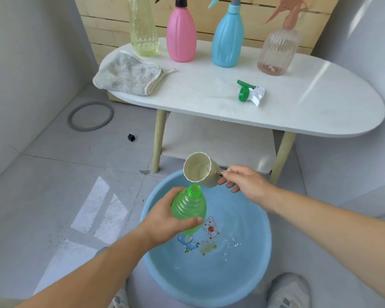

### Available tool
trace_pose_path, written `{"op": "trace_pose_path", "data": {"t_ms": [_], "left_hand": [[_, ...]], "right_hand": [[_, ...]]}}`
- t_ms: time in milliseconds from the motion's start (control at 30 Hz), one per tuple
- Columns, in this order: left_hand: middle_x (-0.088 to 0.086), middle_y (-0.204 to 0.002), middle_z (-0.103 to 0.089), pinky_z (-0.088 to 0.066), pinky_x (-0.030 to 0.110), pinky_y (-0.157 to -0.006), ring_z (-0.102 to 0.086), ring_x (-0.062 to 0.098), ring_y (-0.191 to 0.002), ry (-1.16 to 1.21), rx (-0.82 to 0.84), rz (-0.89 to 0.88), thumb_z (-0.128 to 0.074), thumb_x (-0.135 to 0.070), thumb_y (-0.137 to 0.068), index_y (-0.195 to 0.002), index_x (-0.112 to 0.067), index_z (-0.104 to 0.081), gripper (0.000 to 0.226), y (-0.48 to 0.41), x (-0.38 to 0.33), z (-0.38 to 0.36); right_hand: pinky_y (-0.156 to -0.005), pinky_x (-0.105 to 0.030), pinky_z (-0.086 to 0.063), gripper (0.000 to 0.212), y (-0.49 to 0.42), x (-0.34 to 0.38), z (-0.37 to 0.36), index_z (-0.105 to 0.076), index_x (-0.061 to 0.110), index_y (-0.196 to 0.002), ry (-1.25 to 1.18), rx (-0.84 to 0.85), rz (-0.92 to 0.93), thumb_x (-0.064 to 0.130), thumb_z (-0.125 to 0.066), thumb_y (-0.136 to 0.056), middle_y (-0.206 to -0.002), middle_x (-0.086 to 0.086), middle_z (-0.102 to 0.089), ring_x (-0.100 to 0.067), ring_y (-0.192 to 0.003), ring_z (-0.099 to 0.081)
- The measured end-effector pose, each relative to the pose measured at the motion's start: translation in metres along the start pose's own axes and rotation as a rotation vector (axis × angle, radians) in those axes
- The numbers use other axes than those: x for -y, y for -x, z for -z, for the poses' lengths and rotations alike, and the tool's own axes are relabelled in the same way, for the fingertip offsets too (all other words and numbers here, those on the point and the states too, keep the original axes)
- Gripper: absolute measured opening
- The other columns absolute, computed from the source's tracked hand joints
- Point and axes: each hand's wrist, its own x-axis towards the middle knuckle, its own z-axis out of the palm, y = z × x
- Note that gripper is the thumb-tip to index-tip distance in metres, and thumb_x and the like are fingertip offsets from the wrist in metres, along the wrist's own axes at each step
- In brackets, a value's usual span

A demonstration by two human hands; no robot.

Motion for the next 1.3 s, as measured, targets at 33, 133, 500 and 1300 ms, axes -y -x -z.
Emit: {"op": "trace_pose_path", "data": {"t_ms": [33, 133, 500, 1300], "left_hand": [[-0.021, -0.109, -0.07, -0.051, 0.015, -0.085, -0.067, -0.001, -0.103, 0.002, 0.001, -0.014, -0.093, -0.033, -0.069, -0.124, -0.038, -0.059, 0.064, 0.0, -0.005, 0.001], [-0.023, -0.109, -0.07, -0.053, 0.015, -0.084, -0.067, -0.001, -0.103, 0.029, -0.004, -0.046, -0.093, -0.032, -0.069, -0.124, -0.04, -0.059, 0.065, 0.0, -0.018, 0.001], [-0.01, -0.116, -0.071, -0.059, 0.043, -0.095, -0.07, 0.012, -0.109, 0.094, -0.006, -0.094, -0.092, -0.049, -0.058, -0.128, -0.039, -0.059, 0.078, 0.0, -0.043, 0.003], [-0.01, -0.115, -0.072, -0.059, 0.04, -0.096, -0.07, 0.011, -0.108, 0.126, -0.013, -0.088, -0.091, -0.049, -0.056, -0.128, -0.037, -0.059, 0.08, -0.006, -0.044, -0.001]], "right_hand": [[-0.078, -0.026, -0.046, 0.023, 0.006, 0.009, 0.006, -0.064, 0.019, -0.081, 0.003, -0.021, 0.016, 0.026, -0.052, -0.1, -0.097, 0.005, -0.074, -0.012, -0.085, -0.055], [-0.079, -0.027, -0.046, 0.024, 0.025, 0.033, 0.022, -0.065, 0.019, -0.08, 0.026, -0.076, 0.081, 0.027, -0.053, -0.1, -0.097, 0.002, -0.074, -0.013, -0.085, -0.056], [-0.074, -0.042, -0.046, 0.029, 0.101, 0.098, 0.042, -0.062, 0.027, -0.076, 0.247, -0.199, 0.299, 0.051, -0.053, -0.089, -0.103, -0.03, -0.061, -0.033, -0.074, -0.049], [-0.087, -0.029, -0.042, 0.019, 0.098, 0.079, 0.042, -0.056, 0.028, -0.077, 0.447, -0.262, 0.509, 0.04, -0.051, -0.09, -0.085, 0.011, -0.06, -0.015, -0.103, -0.056]]}}
